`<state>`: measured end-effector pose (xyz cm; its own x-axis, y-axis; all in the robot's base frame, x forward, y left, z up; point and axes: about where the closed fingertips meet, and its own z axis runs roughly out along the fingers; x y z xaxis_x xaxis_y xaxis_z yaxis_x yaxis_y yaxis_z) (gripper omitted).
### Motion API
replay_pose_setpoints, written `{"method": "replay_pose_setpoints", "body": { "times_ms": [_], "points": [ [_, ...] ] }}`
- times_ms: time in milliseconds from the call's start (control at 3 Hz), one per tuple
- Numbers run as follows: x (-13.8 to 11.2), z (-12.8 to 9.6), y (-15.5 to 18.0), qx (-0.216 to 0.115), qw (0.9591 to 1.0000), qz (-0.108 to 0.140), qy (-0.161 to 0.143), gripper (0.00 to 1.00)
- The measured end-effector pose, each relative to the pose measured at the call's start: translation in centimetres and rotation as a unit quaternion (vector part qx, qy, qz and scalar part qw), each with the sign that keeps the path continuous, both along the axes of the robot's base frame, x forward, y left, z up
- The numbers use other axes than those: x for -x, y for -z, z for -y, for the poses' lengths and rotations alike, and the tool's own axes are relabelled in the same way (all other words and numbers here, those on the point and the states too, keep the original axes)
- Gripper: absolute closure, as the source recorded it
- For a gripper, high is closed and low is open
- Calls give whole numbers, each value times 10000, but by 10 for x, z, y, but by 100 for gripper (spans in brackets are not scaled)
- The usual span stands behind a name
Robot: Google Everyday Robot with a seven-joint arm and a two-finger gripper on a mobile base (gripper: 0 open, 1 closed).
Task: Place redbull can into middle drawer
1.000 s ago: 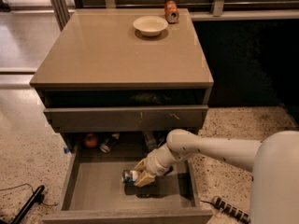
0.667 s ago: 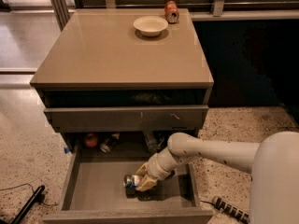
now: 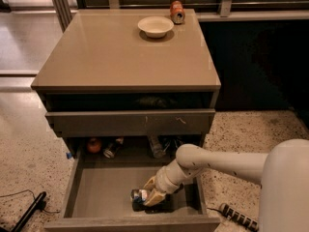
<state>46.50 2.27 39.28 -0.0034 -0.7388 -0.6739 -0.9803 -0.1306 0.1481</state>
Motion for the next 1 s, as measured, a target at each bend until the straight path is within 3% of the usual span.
{"method": "replay_pose_setpoints", "body": {
  "times_ms": [667,1000],
  "points": [
    [0,-1,5,79,10000,-44,9,100],
    [3,0,30,230,9994,-272,27,100]
  ]
}}
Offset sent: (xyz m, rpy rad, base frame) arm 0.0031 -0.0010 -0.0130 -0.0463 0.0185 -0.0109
